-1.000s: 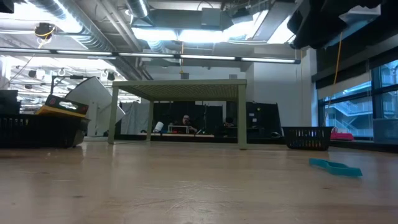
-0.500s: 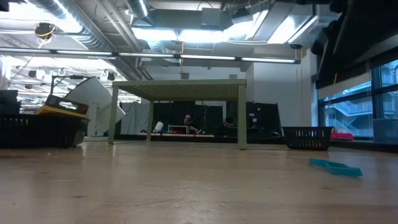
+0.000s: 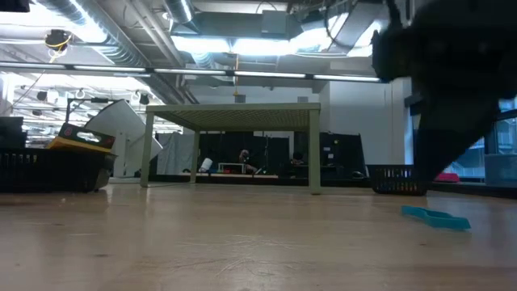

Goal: Pick & Place Office Desk Supplies
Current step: Put the blue rubber band into the bottom left black bin

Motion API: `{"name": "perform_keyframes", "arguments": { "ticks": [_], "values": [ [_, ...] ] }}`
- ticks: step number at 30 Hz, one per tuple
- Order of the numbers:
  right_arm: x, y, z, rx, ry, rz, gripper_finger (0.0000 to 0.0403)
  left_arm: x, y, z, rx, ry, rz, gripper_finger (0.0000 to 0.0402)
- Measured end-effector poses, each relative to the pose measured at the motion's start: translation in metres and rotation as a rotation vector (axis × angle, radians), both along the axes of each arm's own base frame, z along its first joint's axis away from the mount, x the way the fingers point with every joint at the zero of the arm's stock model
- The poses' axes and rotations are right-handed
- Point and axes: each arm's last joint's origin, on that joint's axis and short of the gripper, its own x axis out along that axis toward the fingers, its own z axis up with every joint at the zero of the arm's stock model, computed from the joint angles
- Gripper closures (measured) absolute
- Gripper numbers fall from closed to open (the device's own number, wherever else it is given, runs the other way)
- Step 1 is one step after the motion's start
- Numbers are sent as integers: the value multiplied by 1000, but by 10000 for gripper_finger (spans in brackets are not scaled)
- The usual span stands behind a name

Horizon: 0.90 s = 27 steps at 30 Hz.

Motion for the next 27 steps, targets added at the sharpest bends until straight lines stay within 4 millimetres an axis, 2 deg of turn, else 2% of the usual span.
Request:
{"name": "perform_keyframes", "arguments": {
  "ticks": [6, 15, 20, 27],
  "values": [
    [7, -7, -20, -66, 63, 40, 184, 0, 0, 0, 1, 0, -3, 288],
    [12, -13, -32, -100, 100, 39, 223, 0, 0, 0, 8, -7, -3, 288],
    [14, -12, -34, -126, 104, 93, 273, 0, 0, 0, 15, -14, -3, 288],
    [14, -12, -35, -130, 104, 120, 380, 1, 1, 0, 22, -21, -3, 288]
  ]
}}
